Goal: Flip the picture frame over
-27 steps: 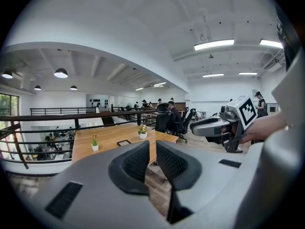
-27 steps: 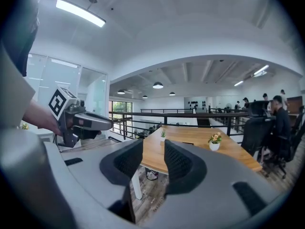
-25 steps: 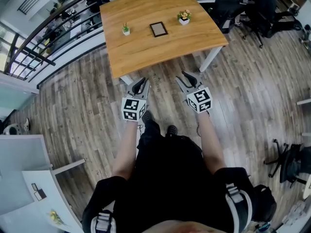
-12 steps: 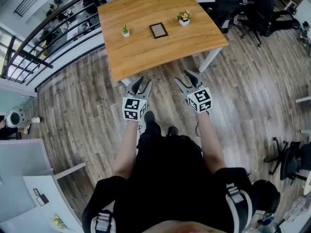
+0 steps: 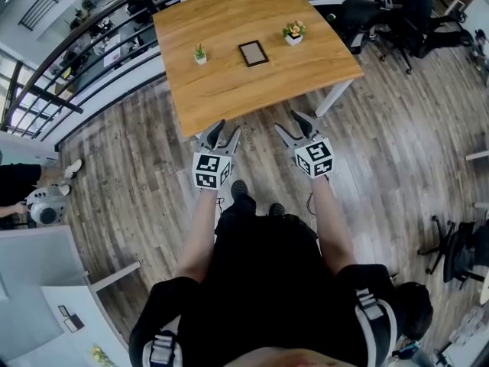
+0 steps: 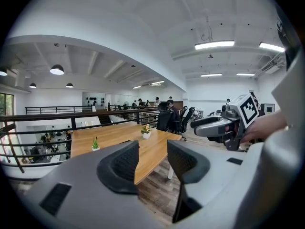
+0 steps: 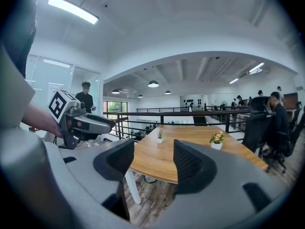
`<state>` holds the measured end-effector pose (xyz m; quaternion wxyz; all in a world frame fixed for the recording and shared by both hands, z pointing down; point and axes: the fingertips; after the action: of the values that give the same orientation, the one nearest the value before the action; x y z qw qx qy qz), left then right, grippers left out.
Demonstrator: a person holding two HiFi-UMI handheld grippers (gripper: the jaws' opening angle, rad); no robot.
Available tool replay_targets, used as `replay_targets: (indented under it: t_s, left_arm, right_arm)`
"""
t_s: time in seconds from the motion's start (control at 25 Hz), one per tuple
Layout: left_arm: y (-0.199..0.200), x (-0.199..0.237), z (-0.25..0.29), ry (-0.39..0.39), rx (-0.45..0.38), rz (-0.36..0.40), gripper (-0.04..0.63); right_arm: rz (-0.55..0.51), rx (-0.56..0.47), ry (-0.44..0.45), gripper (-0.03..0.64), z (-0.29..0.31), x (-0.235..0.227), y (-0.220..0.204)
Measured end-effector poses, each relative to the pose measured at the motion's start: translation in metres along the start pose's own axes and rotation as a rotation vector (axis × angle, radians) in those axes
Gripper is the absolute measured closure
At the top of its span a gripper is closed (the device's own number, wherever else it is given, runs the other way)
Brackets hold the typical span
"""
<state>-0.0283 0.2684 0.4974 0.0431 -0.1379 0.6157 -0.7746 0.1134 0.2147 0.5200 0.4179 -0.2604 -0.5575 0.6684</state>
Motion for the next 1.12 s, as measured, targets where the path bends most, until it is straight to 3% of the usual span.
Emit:
replay_targets:
  t_s: [1.12]
  left_arm:
    - [0.013,0.111,0.069,-0.094,0.051,-0.037,0.388]
  right_arm:
    - [0.083,0.07,-0.121,0.342,0.104,-0.022,0.003]
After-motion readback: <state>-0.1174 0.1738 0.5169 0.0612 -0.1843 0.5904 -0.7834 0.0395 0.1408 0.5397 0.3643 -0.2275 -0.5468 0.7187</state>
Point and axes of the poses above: the fingertips, and each gripper's own axes: z forward along the fingers, x to its left, y out of its top, and after that the axes turned 7 degrees about -z, right-handed
